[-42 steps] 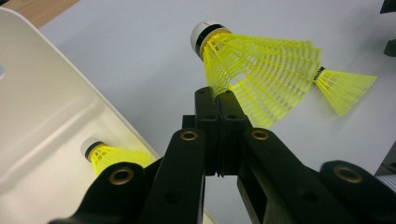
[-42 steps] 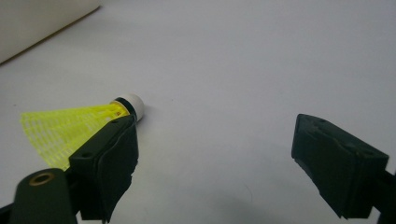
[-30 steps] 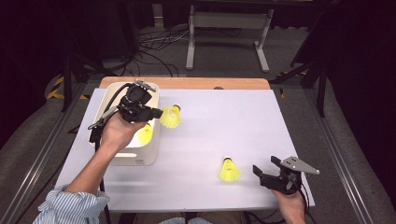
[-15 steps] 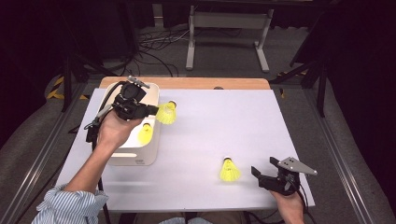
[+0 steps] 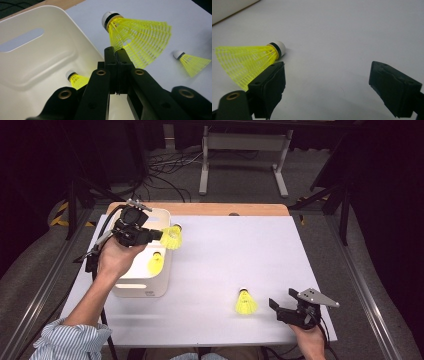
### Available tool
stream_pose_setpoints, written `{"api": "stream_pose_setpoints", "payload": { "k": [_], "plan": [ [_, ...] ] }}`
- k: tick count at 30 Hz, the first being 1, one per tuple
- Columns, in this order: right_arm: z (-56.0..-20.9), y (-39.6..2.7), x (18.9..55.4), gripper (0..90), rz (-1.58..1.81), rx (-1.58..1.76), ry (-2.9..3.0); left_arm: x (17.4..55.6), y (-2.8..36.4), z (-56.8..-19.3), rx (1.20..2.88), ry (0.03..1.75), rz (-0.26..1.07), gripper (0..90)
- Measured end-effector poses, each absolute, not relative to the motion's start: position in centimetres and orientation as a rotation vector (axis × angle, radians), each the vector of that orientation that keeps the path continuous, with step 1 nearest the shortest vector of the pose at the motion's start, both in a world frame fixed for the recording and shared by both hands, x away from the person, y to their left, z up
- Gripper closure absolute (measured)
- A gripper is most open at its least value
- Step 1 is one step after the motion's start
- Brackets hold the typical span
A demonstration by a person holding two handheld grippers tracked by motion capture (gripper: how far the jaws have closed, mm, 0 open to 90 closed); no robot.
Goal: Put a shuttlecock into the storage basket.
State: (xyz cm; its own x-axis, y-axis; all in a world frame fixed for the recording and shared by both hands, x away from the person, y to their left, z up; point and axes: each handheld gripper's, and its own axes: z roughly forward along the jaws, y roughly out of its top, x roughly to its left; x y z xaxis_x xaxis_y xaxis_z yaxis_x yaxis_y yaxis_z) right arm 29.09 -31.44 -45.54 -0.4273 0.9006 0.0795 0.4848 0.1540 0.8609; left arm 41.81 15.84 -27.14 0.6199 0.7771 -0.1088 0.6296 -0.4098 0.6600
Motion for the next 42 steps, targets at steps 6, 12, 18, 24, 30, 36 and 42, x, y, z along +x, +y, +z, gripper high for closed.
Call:
{"api": "stream_pose_setpoints", "payload": {
  "k": [6,12,18,24,30,36,42],
  "plan": [
    [-45.5,-31.5,29.1,14.3,1.204,1.318,1.979,41.9,16.5,-27.1,2.151,1.112,0.289,89.7],
    [-45.6,-31.5,29.1,14.2,1.203,1.319,1.983,41.9,17.4,-27.1,2.122,1.143,0.29,89.7],
    [-45.6,-31.4,29.2,14.0,1.2,1.324,1.99,42.2,18.1,-27.4,2.109,1.177,0.289,89.7],
    [-45.7,-31.4,29.2,14.0,1.197,1.323,1.993,42.3,18.7,-27.7,2.095,1.206,0.299,89.7],
    [-45.7,-31.4,29.2,14.0,1.198,1.321,1.993,42.4,19.1,-28.1,2.096,1.223,0.311,89.7],
    [-45.7,-31.4,29.2,14.0,1.198,1.321,1.993,42.6,19.5,-28.5,2.099,1.245,0.324,89.7],
    [-45.7,-31.4,29.2,14.0,1.198,1.321,1.994,43.0,20.0,-29.1,2.089,1.271,0.32,89.7]
  ]
}}
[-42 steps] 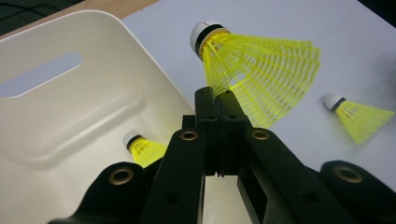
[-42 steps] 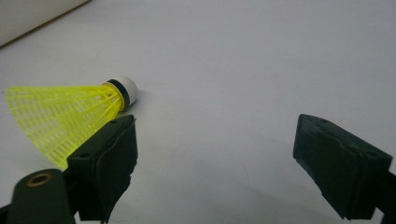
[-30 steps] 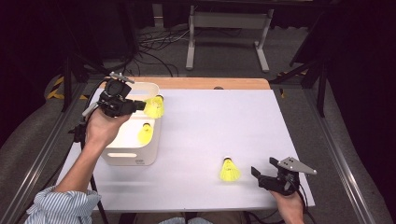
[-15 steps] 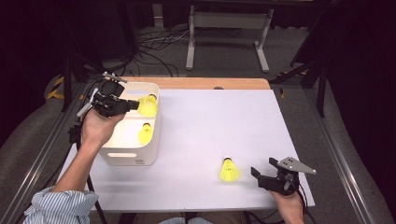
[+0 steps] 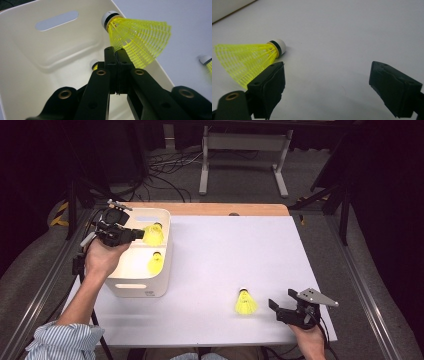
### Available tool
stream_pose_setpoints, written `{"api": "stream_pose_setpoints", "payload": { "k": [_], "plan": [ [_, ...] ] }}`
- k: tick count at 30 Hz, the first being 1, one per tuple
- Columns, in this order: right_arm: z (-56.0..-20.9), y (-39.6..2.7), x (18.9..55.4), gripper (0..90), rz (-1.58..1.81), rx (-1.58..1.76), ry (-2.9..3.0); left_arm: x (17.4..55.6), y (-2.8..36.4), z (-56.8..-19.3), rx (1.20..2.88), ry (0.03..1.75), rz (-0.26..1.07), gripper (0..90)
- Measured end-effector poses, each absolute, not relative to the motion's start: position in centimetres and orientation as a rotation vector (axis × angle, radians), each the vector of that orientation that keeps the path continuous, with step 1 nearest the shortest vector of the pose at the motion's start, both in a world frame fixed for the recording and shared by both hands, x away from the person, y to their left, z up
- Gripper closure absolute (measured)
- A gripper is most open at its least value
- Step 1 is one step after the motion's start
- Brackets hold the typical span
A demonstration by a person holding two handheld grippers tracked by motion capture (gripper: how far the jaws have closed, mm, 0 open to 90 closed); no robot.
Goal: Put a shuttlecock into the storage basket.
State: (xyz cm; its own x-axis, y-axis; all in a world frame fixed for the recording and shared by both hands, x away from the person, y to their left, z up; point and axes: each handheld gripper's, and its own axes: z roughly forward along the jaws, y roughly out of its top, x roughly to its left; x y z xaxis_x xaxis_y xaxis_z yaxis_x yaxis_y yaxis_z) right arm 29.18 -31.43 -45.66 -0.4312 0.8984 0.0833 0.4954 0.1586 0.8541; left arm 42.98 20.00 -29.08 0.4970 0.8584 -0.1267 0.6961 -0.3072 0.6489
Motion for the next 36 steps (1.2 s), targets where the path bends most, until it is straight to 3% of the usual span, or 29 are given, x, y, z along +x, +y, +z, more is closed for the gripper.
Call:
{"api": "stream_pose_setpoints", "payload": {
  "k": [36],
  "plan": [
    [-45.7,-31.5,29.2,14.0,1.205,1.321,2.001,46.3,20.3,-33.3,2.129,1.42,0.276,89.4]
  ]
}}
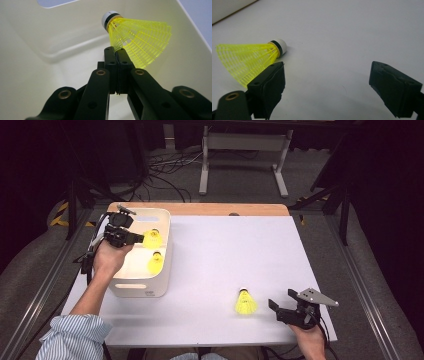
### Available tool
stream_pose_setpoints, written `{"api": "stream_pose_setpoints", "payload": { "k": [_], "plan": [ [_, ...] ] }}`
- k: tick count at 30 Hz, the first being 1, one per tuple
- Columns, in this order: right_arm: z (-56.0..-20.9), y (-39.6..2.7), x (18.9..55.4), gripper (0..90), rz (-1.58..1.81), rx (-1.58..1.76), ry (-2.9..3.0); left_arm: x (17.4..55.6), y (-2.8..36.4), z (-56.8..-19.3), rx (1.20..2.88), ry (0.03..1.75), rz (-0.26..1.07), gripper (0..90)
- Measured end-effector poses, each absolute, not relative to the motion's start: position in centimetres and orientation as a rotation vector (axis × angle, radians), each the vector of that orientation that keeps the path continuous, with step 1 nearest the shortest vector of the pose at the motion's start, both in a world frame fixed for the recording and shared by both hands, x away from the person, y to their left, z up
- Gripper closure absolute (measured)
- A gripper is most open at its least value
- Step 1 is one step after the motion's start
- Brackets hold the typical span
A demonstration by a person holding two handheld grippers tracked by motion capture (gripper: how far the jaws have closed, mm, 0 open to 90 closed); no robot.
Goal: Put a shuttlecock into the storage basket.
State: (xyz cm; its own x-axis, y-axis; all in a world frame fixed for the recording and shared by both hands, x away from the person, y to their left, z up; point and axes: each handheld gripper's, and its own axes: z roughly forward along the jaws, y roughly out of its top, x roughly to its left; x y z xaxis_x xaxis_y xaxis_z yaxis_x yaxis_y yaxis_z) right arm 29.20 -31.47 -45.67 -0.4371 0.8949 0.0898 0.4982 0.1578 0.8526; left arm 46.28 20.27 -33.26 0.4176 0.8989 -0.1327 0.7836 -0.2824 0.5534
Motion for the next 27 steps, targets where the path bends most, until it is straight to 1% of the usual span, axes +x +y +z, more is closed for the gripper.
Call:
{"api": "stream_pose_setpoints", "payload": {
  "k": [11,27],
  "plan": [
    [-45.7,-31.5,29.2,14.0,1.208,1.325,2.001,47.3,19.9,-34.3,2.159,1.461,0.229,89.3],
    [-45.7,-31.5,29.3,14.0,1.206,1.325,2.006,47.8,19.4,-35.0,2.19,1.477,0.223,89.1]
  ]
}}
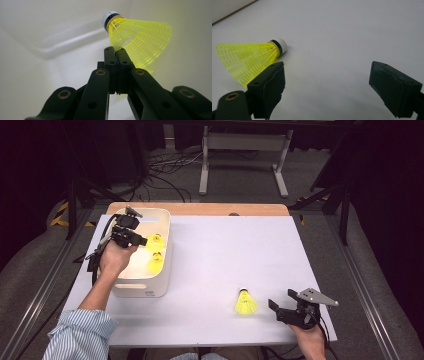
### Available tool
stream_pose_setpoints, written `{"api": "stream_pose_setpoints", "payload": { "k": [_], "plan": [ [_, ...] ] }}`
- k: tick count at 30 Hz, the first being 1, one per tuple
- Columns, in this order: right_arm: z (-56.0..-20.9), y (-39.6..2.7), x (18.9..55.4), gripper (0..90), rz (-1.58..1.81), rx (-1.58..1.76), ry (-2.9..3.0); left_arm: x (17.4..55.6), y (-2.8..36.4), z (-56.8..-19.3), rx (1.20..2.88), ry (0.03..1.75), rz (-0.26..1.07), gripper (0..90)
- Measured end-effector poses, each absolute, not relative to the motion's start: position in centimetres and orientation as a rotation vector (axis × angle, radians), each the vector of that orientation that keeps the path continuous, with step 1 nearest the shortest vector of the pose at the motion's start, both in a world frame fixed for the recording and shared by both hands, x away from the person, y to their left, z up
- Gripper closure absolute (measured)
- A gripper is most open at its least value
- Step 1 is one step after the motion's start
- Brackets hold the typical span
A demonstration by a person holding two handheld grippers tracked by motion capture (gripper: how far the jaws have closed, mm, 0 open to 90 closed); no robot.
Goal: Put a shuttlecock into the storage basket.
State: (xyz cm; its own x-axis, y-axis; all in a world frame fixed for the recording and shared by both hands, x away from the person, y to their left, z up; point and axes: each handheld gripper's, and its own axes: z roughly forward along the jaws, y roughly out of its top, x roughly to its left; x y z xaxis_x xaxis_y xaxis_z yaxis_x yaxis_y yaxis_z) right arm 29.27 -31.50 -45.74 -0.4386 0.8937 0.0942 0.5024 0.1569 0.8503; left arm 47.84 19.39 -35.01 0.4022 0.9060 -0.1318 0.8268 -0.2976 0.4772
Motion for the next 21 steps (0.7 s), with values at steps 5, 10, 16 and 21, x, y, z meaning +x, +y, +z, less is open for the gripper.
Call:
{"api": "stream_pose_setpoints", "payload": {
  "k": [5,10,16,21],
  "plan": [
    [-45.76,-31.49,29.29,13.9,1.205,1.326,2.009,47.92,19.35,-35.08,2.195,1.481,0.218,88.7],
    [-45.76,-31.49,29.29,14.0,1.205,1.327,2.009,47.81,19.39,-34.91,2.178,1.468,0.232,75.5],
    [-45.76,-31.48,29.29,13.9,1.203,1.327,2.009,47.55,19.4,-34.65,2.174,1.462,0.243,61.8],
    [-45.76,-31.48,29.29,13.9,1.203,1.328,2.012,47.28,19.46,-34.35,2.163,1.457,0.246,53.8]
  ]
}}
